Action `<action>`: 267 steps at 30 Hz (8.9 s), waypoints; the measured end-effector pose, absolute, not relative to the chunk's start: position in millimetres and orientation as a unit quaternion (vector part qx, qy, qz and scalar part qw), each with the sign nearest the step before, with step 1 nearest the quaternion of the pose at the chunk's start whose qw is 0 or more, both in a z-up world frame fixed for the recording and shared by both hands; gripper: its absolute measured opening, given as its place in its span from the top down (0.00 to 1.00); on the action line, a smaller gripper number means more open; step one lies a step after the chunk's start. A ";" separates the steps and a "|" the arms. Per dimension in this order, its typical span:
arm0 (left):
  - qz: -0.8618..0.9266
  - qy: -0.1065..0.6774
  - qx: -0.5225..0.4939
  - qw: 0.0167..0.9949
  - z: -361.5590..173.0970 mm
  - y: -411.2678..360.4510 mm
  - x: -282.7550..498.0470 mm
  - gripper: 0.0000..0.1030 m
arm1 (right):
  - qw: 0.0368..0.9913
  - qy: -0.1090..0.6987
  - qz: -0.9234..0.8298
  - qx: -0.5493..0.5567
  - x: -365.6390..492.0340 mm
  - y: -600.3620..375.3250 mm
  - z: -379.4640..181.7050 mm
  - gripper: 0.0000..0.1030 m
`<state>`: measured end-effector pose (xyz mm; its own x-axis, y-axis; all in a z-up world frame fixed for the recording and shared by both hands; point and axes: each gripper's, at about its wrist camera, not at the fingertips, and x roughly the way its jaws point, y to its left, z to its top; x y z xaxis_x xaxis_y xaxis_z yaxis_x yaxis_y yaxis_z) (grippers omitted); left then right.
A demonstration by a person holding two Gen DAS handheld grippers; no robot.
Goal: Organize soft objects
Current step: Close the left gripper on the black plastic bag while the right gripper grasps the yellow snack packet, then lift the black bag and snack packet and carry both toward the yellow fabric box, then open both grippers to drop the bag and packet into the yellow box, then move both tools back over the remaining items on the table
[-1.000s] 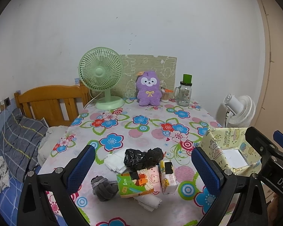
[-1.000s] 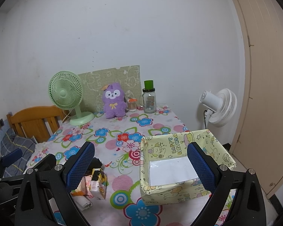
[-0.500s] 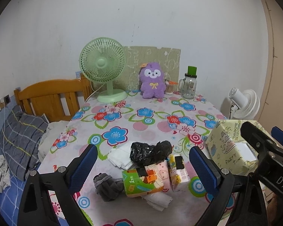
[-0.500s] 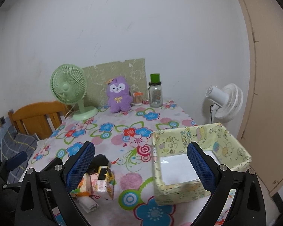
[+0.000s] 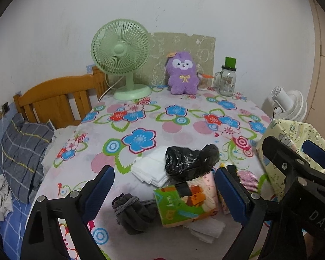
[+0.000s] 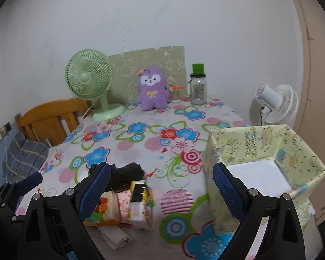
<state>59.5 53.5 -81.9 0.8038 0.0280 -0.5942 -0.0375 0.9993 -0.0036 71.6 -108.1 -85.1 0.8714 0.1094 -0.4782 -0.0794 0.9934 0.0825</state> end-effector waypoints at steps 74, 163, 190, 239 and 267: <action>-0.037 0.373 0.037 0.927 -115.7 16.0 139.7 0.24 | 0.929 0.362 0.068 0.035 147.5 -99.2 -127.0 0.73; -0.115 0.272 0.044 0.954 -26.8 -138.5 87.3 0.54 | 0.967 0.255 -0.004 0.024 89.0 -245.5 -31.4 0.72; -0.170 0.347 0.093 0.918 -67.9 -213.0 134.8 0.49 | 0.948 0.309 -0.057 0.050 136.5 -320.6 -74.1 0.72; -0.137 0.302 0.075 0.941 -32.6 -147.2 90.0 0.00 | 0.966 0.248 -0.073 0.028 90.7 -259.3 -38.3 0.08; -0.097 0.273 0.049 0.956 -21.9 -59.8 52.2 0.00 | 0.974 0.224 -0.031 0.002 58.7 -174.8 -26.4 0.08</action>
